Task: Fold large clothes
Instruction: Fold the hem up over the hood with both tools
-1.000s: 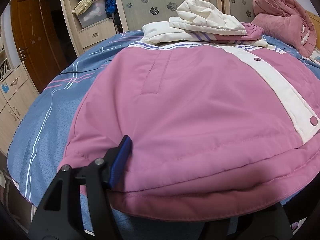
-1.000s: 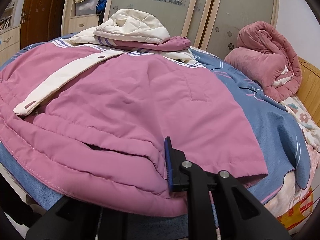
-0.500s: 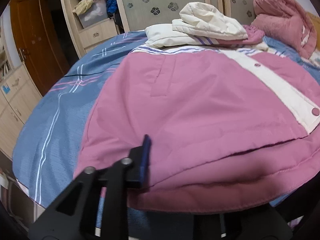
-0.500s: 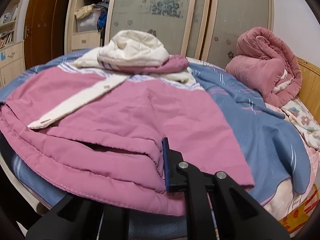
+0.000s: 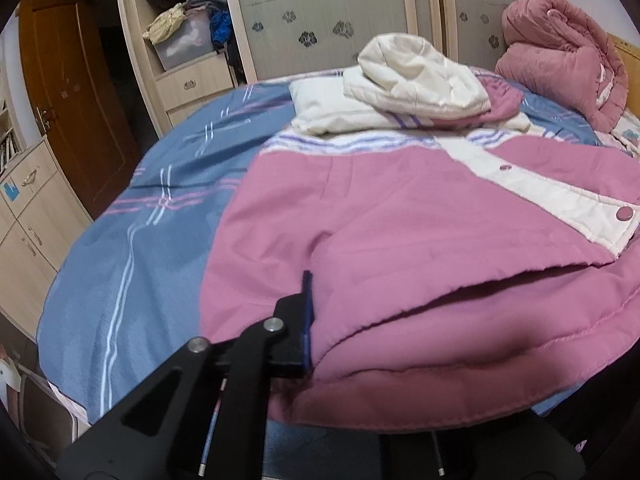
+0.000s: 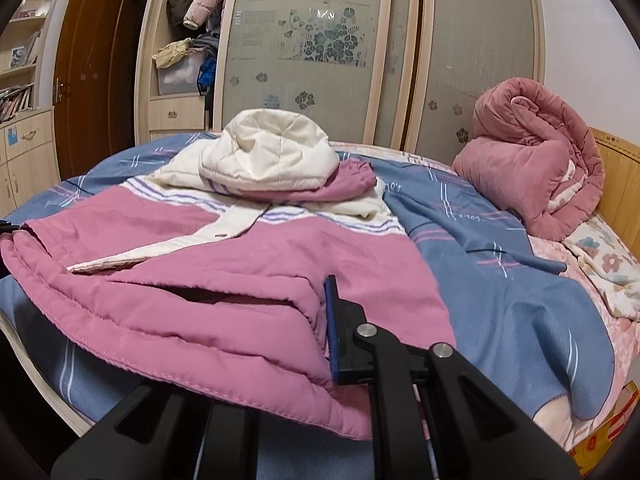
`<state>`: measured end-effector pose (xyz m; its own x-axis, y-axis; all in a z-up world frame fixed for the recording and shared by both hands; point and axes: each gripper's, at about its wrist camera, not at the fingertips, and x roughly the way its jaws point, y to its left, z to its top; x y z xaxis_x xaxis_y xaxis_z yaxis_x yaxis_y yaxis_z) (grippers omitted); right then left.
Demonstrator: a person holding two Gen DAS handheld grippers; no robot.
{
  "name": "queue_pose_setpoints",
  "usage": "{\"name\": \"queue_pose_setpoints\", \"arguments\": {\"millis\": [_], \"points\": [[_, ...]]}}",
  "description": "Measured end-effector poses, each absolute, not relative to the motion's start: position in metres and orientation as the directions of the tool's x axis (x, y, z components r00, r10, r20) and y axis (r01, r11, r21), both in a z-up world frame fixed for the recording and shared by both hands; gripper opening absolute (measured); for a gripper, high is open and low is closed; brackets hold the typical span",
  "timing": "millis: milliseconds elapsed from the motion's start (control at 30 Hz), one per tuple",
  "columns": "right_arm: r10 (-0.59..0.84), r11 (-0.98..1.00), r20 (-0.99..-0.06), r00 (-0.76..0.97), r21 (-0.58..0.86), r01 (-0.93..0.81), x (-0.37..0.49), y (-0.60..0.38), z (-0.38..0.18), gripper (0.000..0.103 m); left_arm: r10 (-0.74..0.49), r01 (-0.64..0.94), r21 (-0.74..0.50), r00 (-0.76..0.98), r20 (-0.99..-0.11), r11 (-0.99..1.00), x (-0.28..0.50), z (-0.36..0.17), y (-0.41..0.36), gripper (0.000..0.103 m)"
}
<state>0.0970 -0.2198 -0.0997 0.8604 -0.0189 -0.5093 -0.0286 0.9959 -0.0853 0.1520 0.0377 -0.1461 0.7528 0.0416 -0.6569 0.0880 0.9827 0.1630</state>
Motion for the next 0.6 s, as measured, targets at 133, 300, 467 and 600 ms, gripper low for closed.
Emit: {"name": "queue_pose_setpoints", "arguments": {"millis": [133, 300, 467, 600], "points": [[-0.014, 0.996, -0.496, 0.868, -0.085, -0.033, 0.101, -0.222, -0.091, 0.009, 0.042, 0.081, 0.164, 0.772, -0.634, 0.983, 0.154, -0.132, 0.038, 0.008], [-0.009, 0.995, -0.479, 0.878, -0.091, -0.039, 0.106, -0.222, -0.08, 0.009, 0.039, 0.079, 0.164, 0.787, -0.616, 0.983, 0.16, -0.12, 0.037, 0.008], [-0.008, 0.994, -0.458, 0.889, -0.102, -0.043, 0.111, -0.222, -0.071, 0.009, 0.039, 0.077, 0.168, 0.804, -0.593, 0.983, 0.167, -0.109, 0.035, 0.008], [-0.005, 0.993, -0.432, 0.902, -0.111, -0.048, 0.121, -0.221, -0.059, 0.008, 0.041, 0.073, 0.176, 0.821, -0.57, 0.982, 0.178, -0.097, 0.034, 0.008]]}}
